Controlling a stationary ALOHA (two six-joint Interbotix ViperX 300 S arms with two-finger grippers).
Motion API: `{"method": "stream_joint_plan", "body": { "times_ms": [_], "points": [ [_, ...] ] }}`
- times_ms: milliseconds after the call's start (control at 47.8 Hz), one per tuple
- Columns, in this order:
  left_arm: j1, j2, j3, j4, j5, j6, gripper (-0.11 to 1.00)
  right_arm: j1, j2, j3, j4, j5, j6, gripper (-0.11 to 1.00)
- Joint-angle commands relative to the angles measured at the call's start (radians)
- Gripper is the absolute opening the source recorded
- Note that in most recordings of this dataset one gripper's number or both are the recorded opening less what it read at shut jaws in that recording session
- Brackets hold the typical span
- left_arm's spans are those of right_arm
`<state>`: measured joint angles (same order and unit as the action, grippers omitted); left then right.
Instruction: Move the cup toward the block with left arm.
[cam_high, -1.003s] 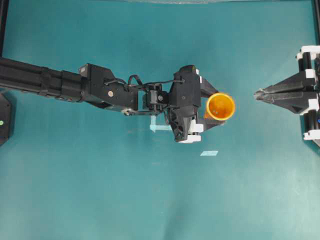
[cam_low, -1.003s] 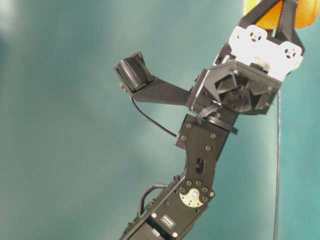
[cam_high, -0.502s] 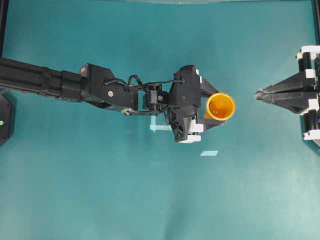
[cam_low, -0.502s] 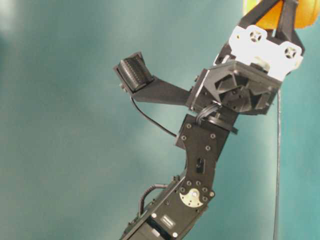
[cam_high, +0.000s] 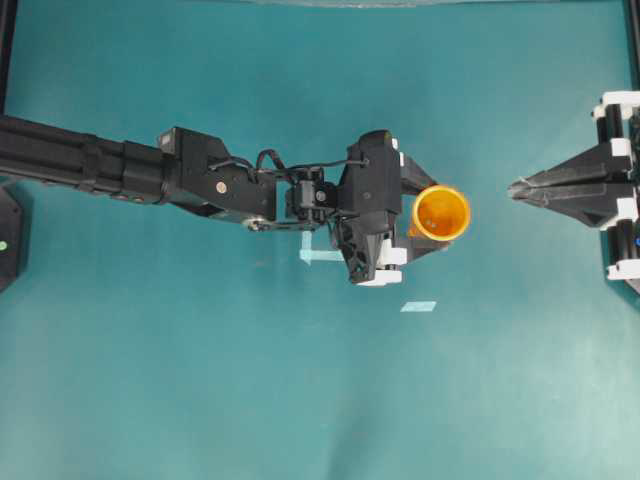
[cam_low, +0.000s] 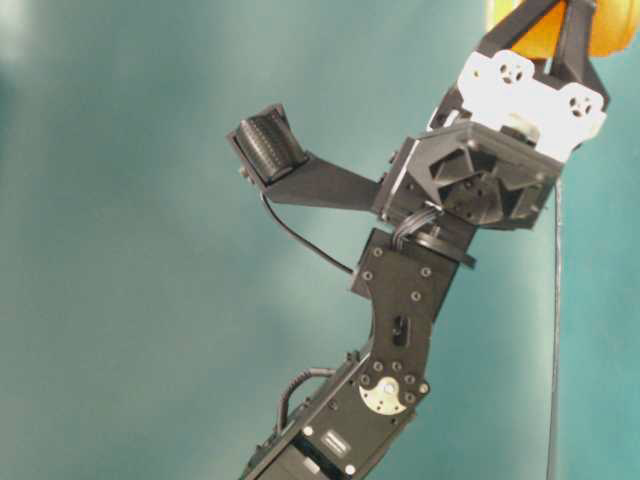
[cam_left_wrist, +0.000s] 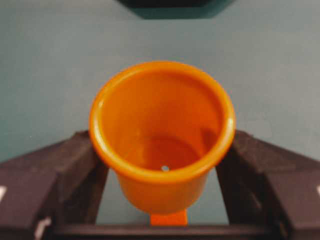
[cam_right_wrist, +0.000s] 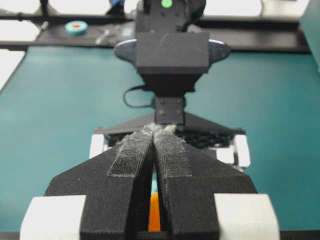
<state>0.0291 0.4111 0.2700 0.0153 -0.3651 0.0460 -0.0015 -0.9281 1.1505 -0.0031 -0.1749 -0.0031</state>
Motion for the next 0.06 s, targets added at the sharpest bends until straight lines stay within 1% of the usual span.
{"method": "stream_joint_plan", "body": {
  "times_ms": [0,42],
  "points": [
    [-0.003,-0.017,-0.018,0.000,-0.011,0.000,0.62,0.000,0.003,-0.031,0.000,-0.005,-0.002,0.00],
    [-0.003,-0.017,-0.017,0.000,-0.011,0.000,0.62,0.000,0.003,-0.031,0.002,-0.005,-0.002,0.00]
  ]
}}
